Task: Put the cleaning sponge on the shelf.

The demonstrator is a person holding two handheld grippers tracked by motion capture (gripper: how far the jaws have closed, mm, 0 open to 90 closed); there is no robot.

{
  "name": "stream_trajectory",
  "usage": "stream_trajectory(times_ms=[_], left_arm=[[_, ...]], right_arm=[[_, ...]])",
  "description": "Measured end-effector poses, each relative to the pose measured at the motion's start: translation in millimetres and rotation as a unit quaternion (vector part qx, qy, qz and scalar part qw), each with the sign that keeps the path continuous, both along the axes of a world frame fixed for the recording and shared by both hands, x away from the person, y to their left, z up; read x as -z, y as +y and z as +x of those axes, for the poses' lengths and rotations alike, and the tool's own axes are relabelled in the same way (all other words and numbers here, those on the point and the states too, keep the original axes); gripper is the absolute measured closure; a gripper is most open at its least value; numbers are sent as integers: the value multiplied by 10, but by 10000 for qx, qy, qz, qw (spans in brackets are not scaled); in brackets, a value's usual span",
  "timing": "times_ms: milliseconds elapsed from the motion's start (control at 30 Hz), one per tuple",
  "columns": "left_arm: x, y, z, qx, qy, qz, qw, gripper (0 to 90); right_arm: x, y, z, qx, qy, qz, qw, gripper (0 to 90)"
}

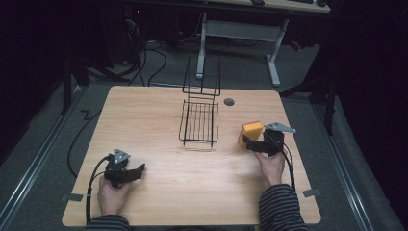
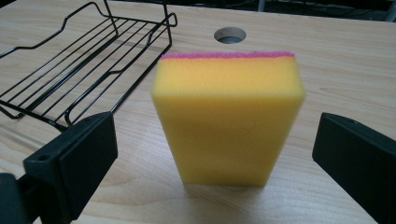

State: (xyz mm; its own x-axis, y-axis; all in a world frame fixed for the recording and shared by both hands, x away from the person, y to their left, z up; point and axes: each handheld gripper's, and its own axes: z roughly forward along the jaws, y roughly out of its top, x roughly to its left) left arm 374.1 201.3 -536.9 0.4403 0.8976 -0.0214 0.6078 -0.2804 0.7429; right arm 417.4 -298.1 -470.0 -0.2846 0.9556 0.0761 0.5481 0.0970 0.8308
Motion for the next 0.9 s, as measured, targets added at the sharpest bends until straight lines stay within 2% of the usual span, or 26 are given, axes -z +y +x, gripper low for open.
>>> stream_trajectory(times_ms=[200,367,767,900], left_arm=[[0,0,0,0,0,0,10000,260],[0,0,0,-1,-2,0,10000,260],[0,-1,0,6,6,5,10000,260],[1,0,0,-1,-2,2,10000,260]], right_arm=[[26,47,87,19,-57,-96,9999,2],[97,30,136,74,39,-122,9999,2],[186,42,213,83,-25,-46,10000,2],[231,51,241,114,30,-55,9999,4]])
